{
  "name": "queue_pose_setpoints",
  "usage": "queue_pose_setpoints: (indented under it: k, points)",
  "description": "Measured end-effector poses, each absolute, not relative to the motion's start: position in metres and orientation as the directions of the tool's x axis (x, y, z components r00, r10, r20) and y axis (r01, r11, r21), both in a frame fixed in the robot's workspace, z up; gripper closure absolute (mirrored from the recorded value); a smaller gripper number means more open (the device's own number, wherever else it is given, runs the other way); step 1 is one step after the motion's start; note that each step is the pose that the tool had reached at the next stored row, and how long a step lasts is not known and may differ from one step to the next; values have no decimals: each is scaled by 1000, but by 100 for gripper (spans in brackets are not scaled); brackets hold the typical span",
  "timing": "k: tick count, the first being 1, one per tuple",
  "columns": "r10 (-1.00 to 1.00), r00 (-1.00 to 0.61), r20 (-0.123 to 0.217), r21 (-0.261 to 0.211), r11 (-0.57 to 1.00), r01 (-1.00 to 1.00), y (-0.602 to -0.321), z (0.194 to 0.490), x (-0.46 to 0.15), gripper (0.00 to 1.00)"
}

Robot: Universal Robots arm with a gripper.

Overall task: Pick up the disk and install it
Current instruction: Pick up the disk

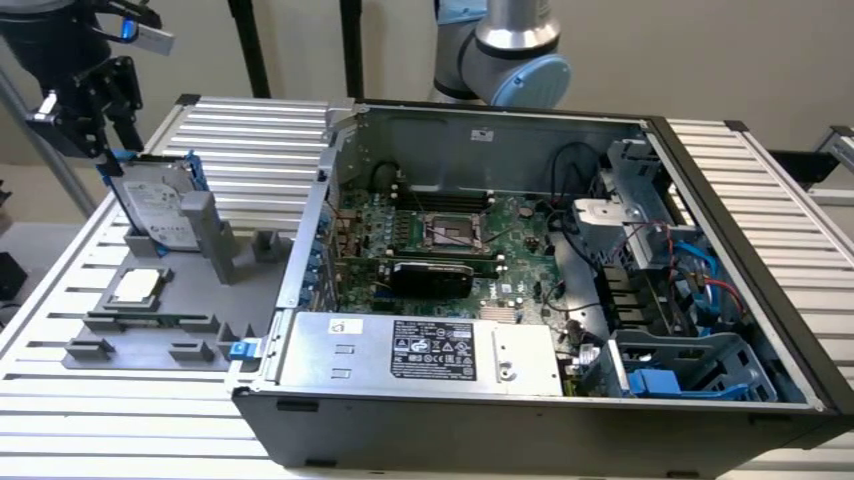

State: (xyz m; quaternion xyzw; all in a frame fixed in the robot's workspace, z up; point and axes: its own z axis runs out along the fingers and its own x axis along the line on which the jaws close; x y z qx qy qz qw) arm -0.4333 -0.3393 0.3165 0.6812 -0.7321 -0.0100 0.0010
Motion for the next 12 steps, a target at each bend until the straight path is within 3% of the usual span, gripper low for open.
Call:
queue_pose_setpoints:
  k: [12]
  points:
    - [-999,-43,-12,16,42,-999,-339,295,-434,46]
